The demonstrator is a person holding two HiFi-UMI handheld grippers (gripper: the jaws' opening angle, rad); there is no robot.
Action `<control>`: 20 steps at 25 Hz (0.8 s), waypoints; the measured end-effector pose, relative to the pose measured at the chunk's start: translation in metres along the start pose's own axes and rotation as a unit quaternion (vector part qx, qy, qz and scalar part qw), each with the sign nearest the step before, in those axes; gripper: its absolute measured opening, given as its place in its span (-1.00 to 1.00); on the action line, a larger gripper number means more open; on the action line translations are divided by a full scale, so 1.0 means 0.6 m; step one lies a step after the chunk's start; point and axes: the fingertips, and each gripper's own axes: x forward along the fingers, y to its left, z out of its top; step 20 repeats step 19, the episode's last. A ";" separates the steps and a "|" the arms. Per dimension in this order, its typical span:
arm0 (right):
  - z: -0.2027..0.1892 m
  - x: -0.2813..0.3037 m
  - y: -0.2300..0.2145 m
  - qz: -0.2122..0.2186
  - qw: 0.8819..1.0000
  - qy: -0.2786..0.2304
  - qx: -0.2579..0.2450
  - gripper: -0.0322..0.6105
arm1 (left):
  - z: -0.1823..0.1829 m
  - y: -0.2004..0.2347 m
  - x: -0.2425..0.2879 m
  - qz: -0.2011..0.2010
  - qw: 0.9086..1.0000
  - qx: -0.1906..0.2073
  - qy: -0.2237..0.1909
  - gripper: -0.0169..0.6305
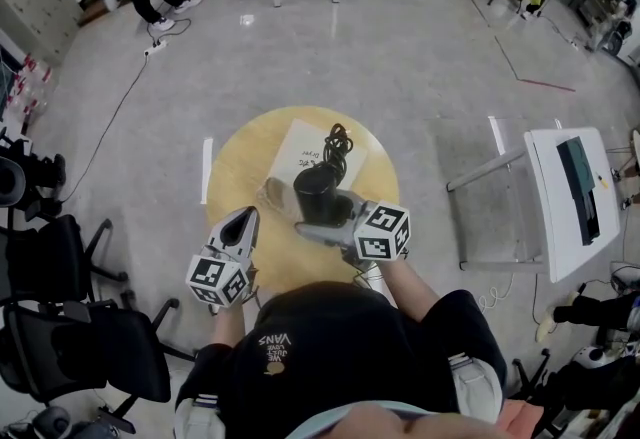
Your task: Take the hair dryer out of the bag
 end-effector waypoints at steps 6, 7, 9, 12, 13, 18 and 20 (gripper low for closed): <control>-0.001 0.002 0.001 0.000 1.000 0.003 -0.004 0.21 | 0.001 -0.003 0.004 -0.007 1.000 0.001 0.001 -0.89; -0.001 0.002 0.000 0.000 1.000 0.004 -0.004 0.21 | 0.001 -0.002 0.005 -0.008 1.000 0.001 0.001 -0.89; -0.001 0.004 0.001 0.000 1.000 0.005 -0.004 0.21 | 0.003 -0.002 0.005 -0.009 1.000 0.002 0.002 -0.89; -0.001 0.005 0.003 0.001 1.000 0.006 -0.004 0.21 | 0.003 -0.003 0.003 -0.010 1.000 0.003 0.003 -0.89; -0.001 0.006 0.004 0.001 1.000 0.006 -0.003 0.21 | 0.003 -0.003 0.003 -0.010 1.000 0.003 0.003 -0.89; -0.006 0.007 0.004 0.001 1.000 0.006 -0.003 0.21 | -0.002 -0.004 0.003 -0.013 1.000 0.004 0.003 -0.89; -0.007 0.007 0.003 0.001 1.000 0.006 -0.003 0.21 | -0.002 -0.004 0.003 -0.013 1.000 0.004 0.003 -0.89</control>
